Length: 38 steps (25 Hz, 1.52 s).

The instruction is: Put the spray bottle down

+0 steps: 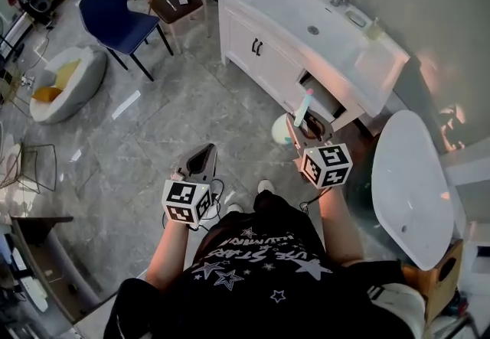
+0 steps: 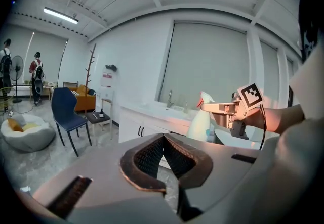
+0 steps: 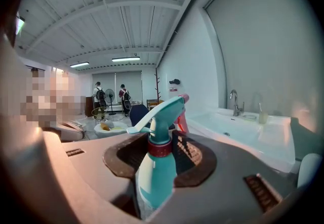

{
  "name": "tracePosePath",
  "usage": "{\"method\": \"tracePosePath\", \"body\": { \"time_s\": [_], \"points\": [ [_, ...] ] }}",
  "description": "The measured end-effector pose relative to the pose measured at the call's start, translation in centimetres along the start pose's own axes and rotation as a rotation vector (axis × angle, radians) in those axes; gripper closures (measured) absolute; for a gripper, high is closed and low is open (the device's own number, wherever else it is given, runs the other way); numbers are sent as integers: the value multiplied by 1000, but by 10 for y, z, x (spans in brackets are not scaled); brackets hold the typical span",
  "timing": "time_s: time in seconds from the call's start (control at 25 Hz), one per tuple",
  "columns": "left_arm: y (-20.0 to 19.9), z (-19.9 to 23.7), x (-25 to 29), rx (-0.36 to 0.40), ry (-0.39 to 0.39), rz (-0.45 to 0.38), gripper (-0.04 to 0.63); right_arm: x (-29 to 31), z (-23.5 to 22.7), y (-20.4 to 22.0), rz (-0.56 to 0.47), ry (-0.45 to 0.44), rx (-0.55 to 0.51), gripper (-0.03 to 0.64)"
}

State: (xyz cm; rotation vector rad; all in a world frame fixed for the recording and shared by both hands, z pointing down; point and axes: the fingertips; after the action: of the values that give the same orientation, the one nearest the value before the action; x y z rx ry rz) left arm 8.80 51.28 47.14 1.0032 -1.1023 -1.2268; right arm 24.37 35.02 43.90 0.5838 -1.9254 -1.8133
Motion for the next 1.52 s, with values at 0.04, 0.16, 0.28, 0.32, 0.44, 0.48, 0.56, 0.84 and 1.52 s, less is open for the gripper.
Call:
{"method": "tracePosePath", "body": {
  "time_s": [0.04, 0.16, 0.28, 0.32, 0.44, 0.48, 0.56, 0.84, 1.52],
  "points": [
    [1, 3, -3, 9, 0, -1, 580, 0, 4, 1, -6, -1, 1, 462],
    [-2, 16, -7, 31, -8, -10, 580, 4, 10, 5, -14, 12, 17, 460],
    [-6, 25, -4, 28, -14, -21, 580, 14, 7, 5, -11, 13, 19, 460],
    [-7, 28, -1, 29, -18, -20, 580, 20, 5, 5, -13, 14, 20, 460],
    [-5, 43, 13, 21, -45, -9, 580, 43, -7, 6, -19, 14, 39, 460],
    [-5, 48, 20, 14, -54, -8, 580, 54, -12, 7, -20, 11, 43, 460],
    [-6, 58, 39, 10, -64, -5, 578, 79, -25, 9, -23, 0, 49, 460],
    [-36, 111, 133, 57, -97, -23, 578, 186, -74, -2, -57, -34, 64, 460],
    [-71, 160, 361, 104, -83, 5, 578, 363, -214, -9, -43, -72, 89, 460]
  ]
}}
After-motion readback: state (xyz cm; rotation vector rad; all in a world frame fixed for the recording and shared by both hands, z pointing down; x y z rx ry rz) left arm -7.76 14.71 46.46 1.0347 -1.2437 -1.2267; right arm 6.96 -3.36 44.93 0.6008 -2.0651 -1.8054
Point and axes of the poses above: the fingertips, and each gripper's own axes: x forward along the fingers, z to its left, y out of its underside, and after that the axes turned 13 degrees about -z, right-handed
